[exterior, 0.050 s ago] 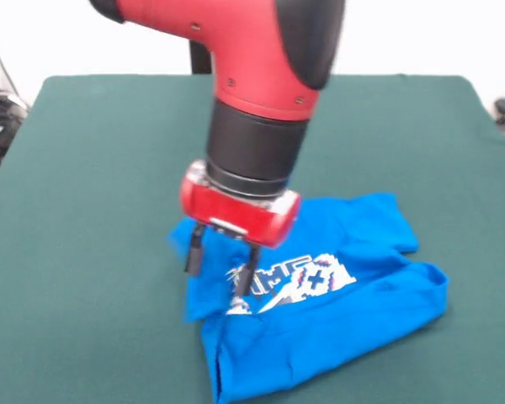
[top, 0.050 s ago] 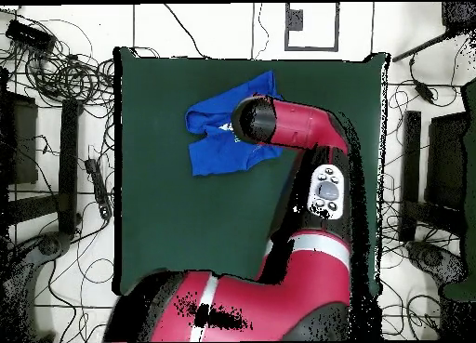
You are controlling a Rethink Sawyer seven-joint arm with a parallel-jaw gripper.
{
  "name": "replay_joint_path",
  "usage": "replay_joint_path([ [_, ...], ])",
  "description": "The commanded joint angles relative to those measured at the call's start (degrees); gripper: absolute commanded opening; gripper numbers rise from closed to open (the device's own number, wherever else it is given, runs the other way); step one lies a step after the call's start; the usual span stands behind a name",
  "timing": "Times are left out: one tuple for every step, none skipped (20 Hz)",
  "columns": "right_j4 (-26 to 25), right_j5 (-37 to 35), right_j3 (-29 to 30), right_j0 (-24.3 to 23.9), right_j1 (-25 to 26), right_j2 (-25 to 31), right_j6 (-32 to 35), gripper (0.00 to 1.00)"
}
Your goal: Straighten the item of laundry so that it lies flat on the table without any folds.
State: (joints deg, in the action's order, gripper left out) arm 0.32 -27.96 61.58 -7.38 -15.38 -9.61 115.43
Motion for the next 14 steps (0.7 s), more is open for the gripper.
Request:
replay_joint_path([
  [-0.14, 0.83, 7.19, -2.34, 0.48, 11.15, -1.69, 1.0],
  [-0.5, 0.64, 7.01, -2.4, 0.48, 11.19, -1.57, 1.0],
  [-0.76, 0.53, 6.87, -2.39, 0.5, 11.14, -1.36, 1.0],
  [-1.03, 0.4, 6.71, -2.41, 0.52, 11.15, -1.22, 1.0],
  [-1.19, 0.23, 6.54, -2.53, 0.57, 11.33, -1.2, 1.0],
  [-1.37, 0.11, 6.42, -2.52, 0.58, 11.35, -1.07, 1.0],
  [-1.53, 0.09, 6.42, -2.5, 0.52, 11.37, -0.91, 1.0],
  [-1.65, 0.14, 6.51, -2.46, 0.49, 11.38, -0.71, 1.0],
  [-1.77, 0.18, 6.59, -2.42, 0.47, 11.38, -0.52, 1.0],
  [-1.88, 0.19, 6.56, -2.38, 0.48, 11.34, -0.43, 1.0],
  [-1.96, 0.18, 6.54, -2.34, 0.5, 11.25, -0.29, 1.0],
  [-2.01, 0.11, 6.46, -2.31, 0.52, 11.16, -0.29, 1.0],
  [-2.05, 0.04, 6.38, -2.28, 0.53, 11.08, -0.29, 1.0],
  [-2.13, -0.02, 6.38, -2.35, 0.45, 11.1, -0.44, 1.0],
])
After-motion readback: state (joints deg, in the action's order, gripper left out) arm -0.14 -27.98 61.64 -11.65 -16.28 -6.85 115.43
